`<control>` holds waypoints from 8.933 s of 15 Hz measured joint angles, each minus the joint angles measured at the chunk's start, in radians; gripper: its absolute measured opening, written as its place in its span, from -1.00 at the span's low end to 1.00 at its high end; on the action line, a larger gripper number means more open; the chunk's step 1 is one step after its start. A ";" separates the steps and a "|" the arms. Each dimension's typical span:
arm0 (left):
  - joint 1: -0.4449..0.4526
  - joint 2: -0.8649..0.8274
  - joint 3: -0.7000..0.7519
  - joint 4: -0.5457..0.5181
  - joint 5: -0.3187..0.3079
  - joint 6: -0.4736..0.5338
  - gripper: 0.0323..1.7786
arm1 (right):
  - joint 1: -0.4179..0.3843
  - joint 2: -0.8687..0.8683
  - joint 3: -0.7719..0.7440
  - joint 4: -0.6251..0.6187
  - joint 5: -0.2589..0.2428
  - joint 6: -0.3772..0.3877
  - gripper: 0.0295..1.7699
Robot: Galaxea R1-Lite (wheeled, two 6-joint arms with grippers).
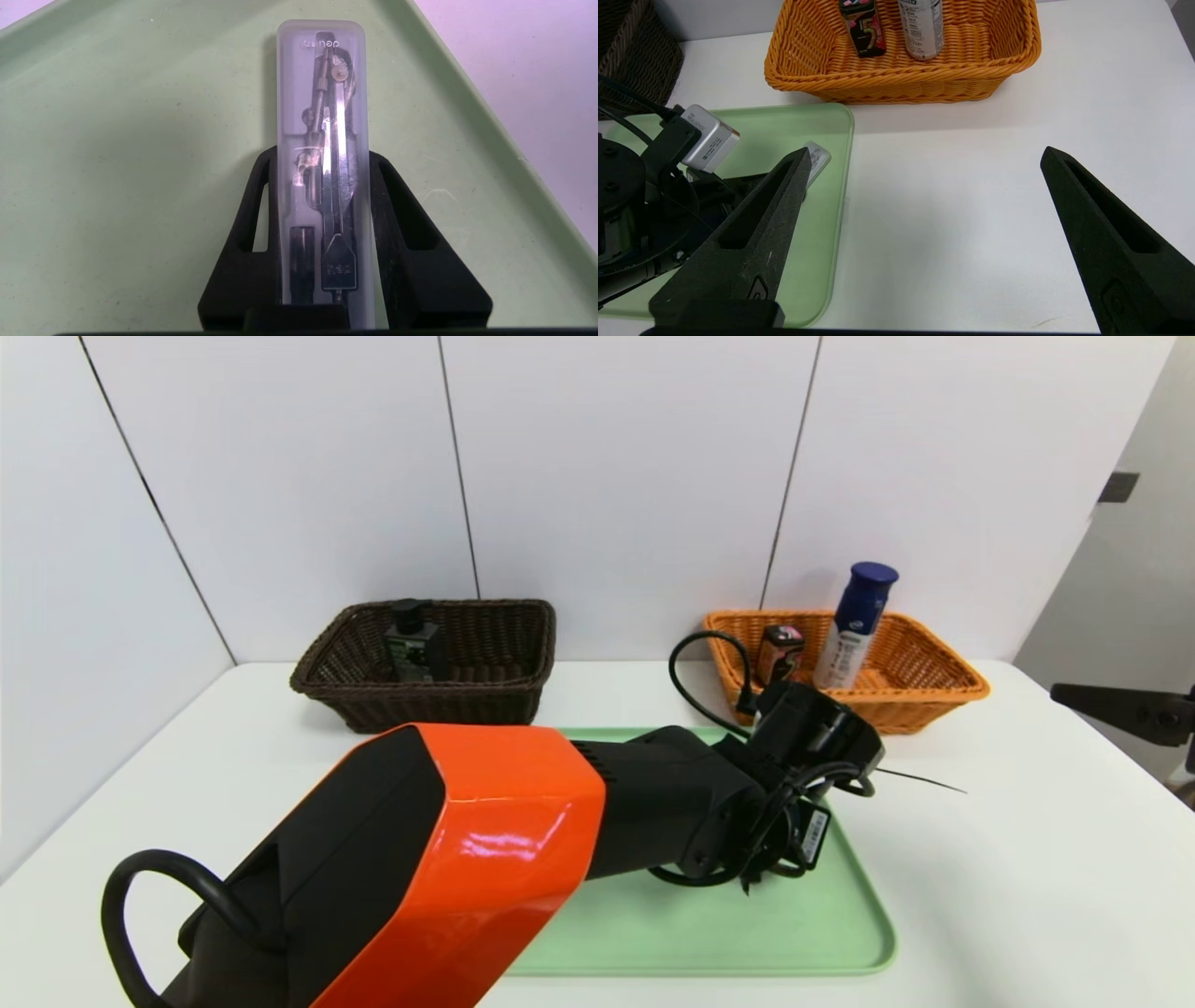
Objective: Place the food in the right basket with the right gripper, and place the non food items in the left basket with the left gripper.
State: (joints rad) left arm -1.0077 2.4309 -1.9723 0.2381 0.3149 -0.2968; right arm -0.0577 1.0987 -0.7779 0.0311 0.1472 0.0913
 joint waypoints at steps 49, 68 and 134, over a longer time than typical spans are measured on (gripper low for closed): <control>0.743 -0.238 0.002 0.128 -0.584 0.834 -0.25 | 0.004 -0.027 -0.009 0.001 0.012 -0.004 0.91; 0.689 -0.710 0.163 0.327 -0.278 0.207 0.82 | 0.013 -0.116 -0.030 0.000 0.087 -0.008 0.91; 1.014 -2.432 1.946 -0.171 -0.323 0.341 0.90 | 0.056 -1.100 0.778 -0.024 -0.126 -0.176 0.92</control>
State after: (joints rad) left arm 0.0062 -0.0013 -0.0260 0.0672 -0.0081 0.0443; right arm -0.0017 -0.0013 0.0000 0.0070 0.0215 -0.0851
